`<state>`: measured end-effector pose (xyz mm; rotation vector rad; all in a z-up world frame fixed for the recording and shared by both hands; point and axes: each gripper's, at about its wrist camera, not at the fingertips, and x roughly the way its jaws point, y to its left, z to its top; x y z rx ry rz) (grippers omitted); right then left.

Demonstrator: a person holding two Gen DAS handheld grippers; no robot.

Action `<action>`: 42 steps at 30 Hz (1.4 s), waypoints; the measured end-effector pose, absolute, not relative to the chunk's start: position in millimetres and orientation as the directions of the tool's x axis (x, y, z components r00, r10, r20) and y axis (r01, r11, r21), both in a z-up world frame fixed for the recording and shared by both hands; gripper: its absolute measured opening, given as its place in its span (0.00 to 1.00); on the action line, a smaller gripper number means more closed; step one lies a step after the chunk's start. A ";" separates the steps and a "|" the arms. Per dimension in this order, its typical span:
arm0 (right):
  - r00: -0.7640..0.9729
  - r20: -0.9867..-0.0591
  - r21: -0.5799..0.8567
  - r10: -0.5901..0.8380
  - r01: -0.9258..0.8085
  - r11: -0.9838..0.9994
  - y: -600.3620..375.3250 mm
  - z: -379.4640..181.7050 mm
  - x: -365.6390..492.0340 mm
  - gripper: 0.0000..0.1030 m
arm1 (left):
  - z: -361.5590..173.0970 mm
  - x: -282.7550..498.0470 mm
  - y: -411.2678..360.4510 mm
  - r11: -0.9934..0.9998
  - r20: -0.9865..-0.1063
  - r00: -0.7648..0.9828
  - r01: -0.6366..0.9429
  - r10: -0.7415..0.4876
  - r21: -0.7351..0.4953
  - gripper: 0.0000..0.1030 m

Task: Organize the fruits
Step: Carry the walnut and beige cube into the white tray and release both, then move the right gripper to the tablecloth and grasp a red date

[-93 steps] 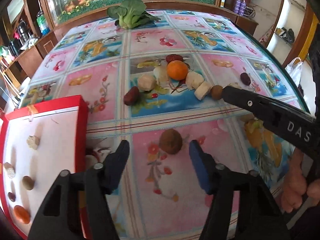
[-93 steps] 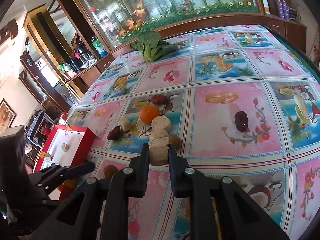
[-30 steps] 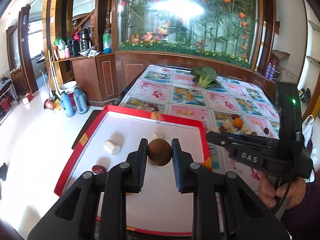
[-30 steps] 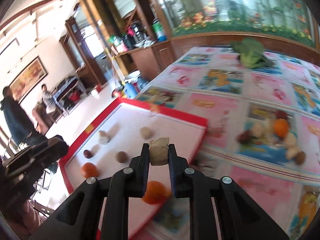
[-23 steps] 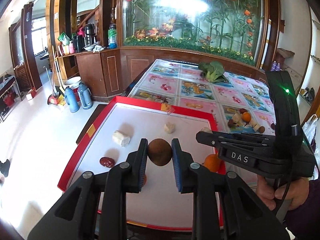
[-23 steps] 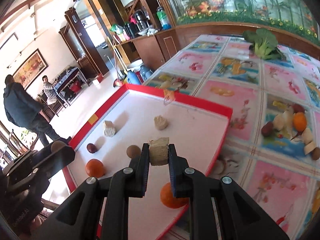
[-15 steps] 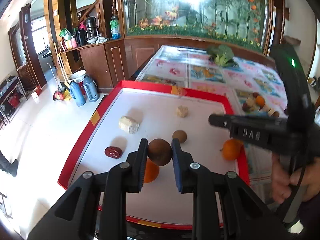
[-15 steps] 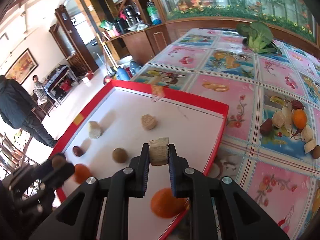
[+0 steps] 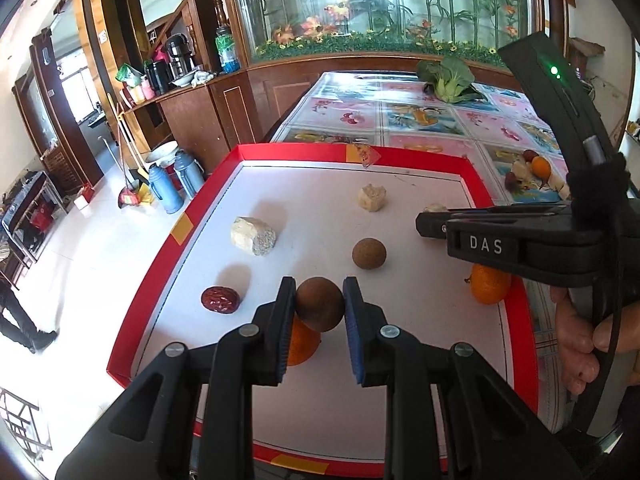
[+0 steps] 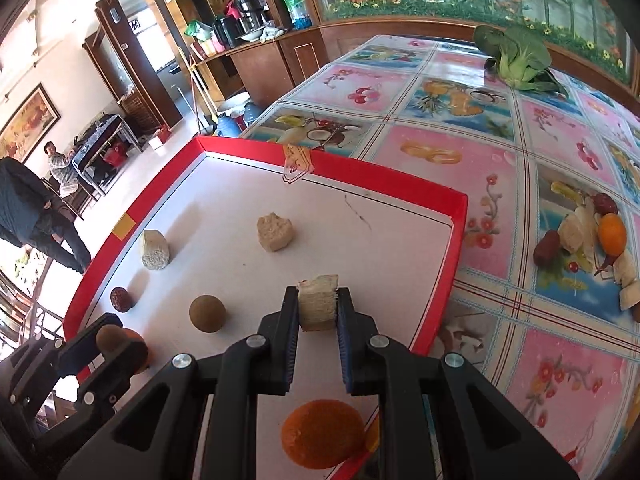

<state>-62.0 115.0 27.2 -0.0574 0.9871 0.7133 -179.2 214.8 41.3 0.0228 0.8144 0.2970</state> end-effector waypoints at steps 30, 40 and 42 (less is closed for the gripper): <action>0.556 -0.608 0.187 0.566 -0.593 0.783 42.6 81.3 -88.5 0.41 | 102.1 -208.1 184.2 0.956 -0.545 0.790 -0.279 0.283 0.091 0.96; 0.699 -0.532 0.171 0.478 -0.464 0.869 -49.8 103.0 -83.3 0.49 | 143.5 -236.6 152.0 0.982 -0.403 0.900 -0.189 0.164 -0.021 1.00; 0.731 -0.517 0.163 0.445 -0.426 0.890 -73.6 106.1 -83.6 0.50 | 143.3 -234.8 152.0 0.983 -0.417 0.899 -0.175 0.135 -0.057 1.00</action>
